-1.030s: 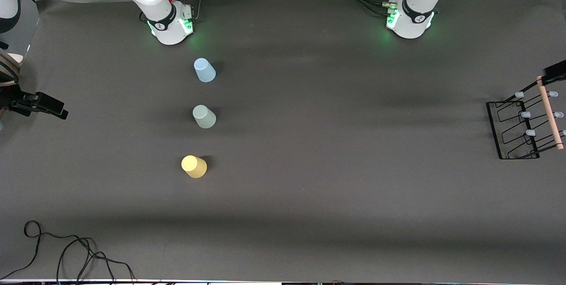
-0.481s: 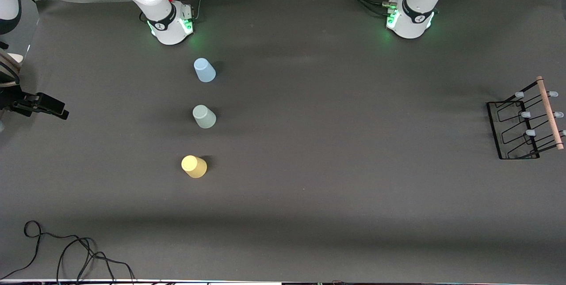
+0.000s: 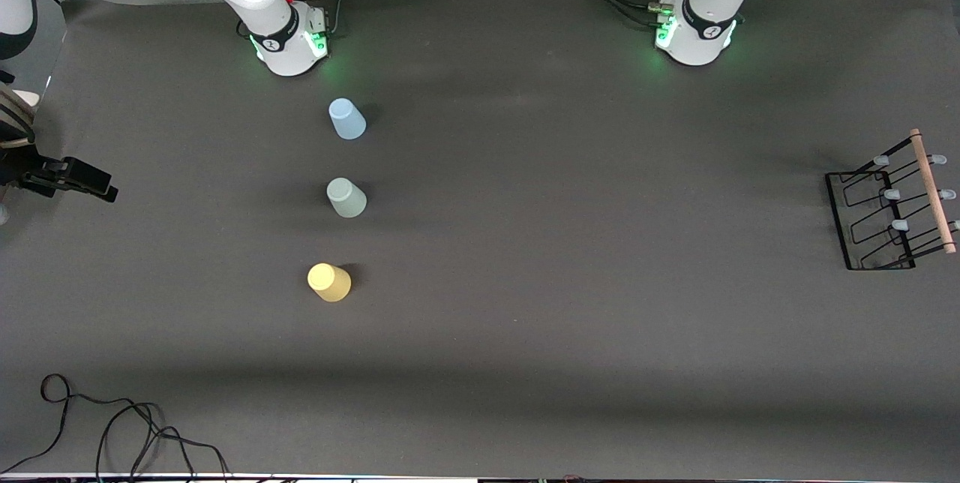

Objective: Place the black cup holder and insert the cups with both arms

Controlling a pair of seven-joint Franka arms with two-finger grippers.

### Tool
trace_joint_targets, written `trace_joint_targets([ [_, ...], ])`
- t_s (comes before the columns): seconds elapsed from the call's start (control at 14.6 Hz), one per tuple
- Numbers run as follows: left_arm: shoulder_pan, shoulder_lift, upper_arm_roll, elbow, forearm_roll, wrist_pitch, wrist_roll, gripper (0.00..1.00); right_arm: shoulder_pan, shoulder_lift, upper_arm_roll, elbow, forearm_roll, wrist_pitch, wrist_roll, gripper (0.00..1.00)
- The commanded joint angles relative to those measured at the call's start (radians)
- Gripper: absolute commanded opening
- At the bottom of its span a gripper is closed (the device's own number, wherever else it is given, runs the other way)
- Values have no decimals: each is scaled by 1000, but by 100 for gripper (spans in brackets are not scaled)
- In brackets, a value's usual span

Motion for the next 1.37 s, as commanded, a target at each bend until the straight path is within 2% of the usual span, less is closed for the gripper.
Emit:
trace_joint_targets([
  [0.0,10,13,-2,-72,-15,105,5,100,-2,2,-1,6,14,-10,-5,100],
  [0.41,26,145,-3,-74,-18,204,-1,100,-2,0,1,6,14,-12,-5,100],
  [0.96,6,169,-11,-102,-30,219,-63,98,-2,0,-1,6,14,-12,-5,100],
  [1.03,-3,170,-11,-102,-30,221,-67,94,-2,0,1,4,14,-12,-5,100],
  [1.3,4,172,-9,-102,-30,248,-66,44,-2,-1,1,4,14,-13,-5,100],
])
